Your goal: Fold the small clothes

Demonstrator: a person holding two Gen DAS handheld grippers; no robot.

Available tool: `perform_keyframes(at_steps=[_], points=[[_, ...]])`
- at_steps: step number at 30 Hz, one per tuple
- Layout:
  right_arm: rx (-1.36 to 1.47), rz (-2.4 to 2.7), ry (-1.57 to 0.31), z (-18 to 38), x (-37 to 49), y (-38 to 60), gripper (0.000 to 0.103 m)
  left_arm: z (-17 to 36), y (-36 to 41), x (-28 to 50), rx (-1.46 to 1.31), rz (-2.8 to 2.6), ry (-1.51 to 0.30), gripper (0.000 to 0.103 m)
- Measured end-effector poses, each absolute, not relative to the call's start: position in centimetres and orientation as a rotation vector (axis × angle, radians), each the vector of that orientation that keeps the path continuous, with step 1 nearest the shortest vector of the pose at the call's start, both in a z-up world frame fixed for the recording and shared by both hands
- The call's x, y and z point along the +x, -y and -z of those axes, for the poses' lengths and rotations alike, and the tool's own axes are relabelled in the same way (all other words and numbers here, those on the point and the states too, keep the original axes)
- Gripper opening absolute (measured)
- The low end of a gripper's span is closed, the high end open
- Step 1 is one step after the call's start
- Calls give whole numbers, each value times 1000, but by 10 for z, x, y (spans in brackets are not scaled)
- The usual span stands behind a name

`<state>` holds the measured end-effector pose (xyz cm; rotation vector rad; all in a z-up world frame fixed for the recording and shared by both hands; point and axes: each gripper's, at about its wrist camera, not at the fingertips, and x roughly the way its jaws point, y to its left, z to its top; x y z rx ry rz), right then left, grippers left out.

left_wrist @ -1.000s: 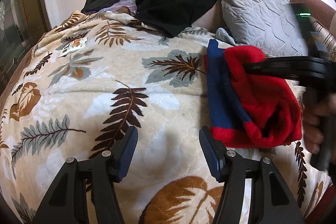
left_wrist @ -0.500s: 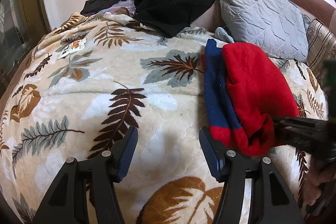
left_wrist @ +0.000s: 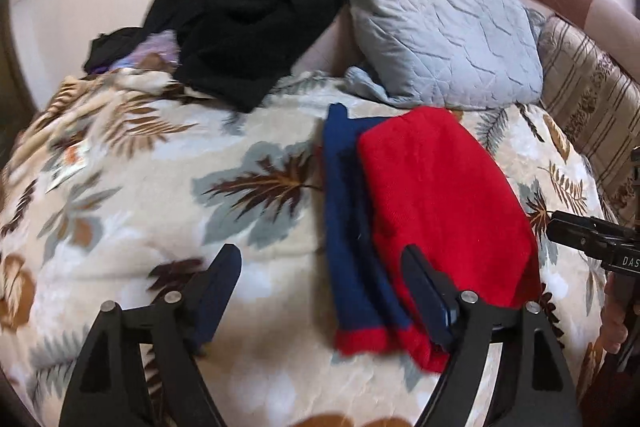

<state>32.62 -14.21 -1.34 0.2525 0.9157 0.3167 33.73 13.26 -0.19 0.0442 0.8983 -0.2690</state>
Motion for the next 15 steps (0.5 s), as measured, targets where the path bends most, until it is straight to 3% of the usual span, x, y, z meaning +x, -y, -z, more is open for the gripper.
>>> perform_keyframes(at_steps=[11, 15], points=[[259, -345, -955, 33, 376, 145, 76, 43, -101, 392, 50, 367, -1028, 85], [294, -363, -970, 42, 391, 141, 76, 58, -103, 406, 32, 410, -1079, 93]])
